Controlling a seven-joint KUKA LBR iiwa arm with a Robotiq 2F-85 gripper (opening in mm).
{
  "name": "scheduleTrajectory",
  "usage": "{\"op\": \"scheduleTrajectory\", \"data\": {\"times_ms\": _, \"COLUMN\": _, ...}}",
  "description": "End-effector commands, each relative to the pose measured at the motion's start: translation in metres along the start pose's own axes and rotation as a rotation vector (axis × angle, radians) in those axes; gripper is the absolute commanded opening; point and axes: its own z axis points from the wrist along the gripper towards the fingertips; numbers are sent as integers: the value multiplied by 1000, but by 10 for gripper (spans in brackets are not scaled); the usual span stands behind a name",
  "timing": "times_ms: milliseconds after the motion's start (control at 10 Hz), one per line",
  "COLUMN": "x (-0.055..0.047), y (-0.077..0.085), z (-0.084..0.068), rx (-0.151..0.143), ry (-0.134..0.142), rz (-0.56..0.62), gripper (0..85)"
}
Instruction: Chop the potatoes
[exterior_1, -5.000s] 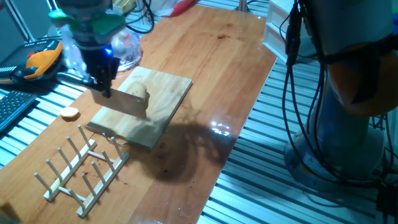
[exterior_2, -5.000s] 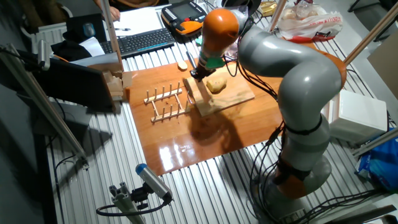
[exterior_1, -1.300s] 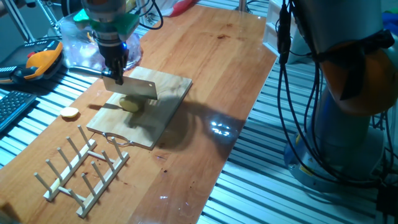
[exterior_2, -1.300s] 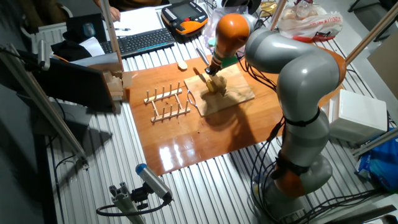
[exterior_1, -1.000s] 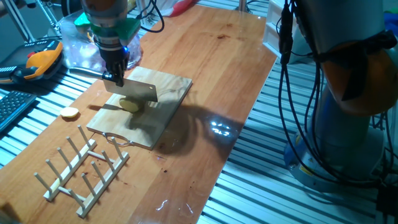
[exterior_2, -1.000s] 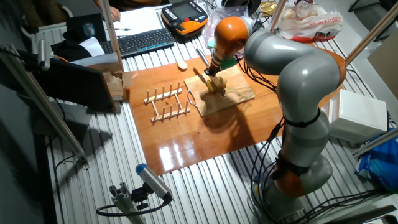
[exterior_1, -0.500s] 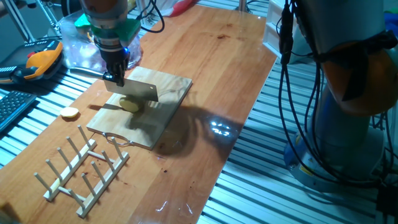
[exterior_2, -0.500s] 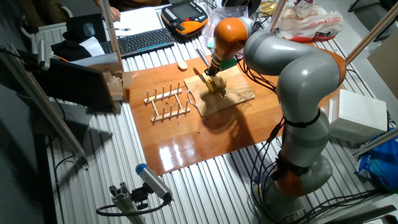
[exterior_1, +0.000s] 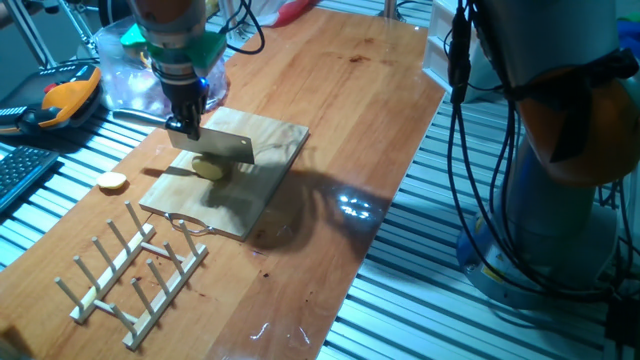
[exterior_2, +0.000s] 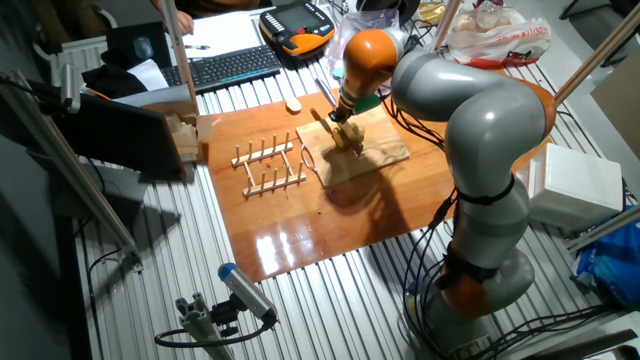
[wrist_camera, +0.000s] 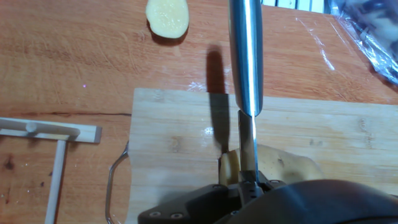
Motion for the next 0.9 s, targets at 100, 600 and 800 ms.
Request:
{"op": "scheduleTrajectory", "data": {"times_ms": 100, "x": 0, "y": 0, "z": 2, "rx": 1, "ry": -4, "rz": 0, "gripper": 0}}
{"op": "scheduleTrajectory", "data": {"times_ms": 600, "x": 0, "y": 3, "z": 10, "rx": 15, "ry": -24, "rz": 9, "gripper": 0}}
{"op": "scheduleTrajectory", "data": {"times_ms": 800, "x": -1, "y": 4, "z": 14, "rx": 14, "ry": -20, "rz": 7, "gripper": 0}}
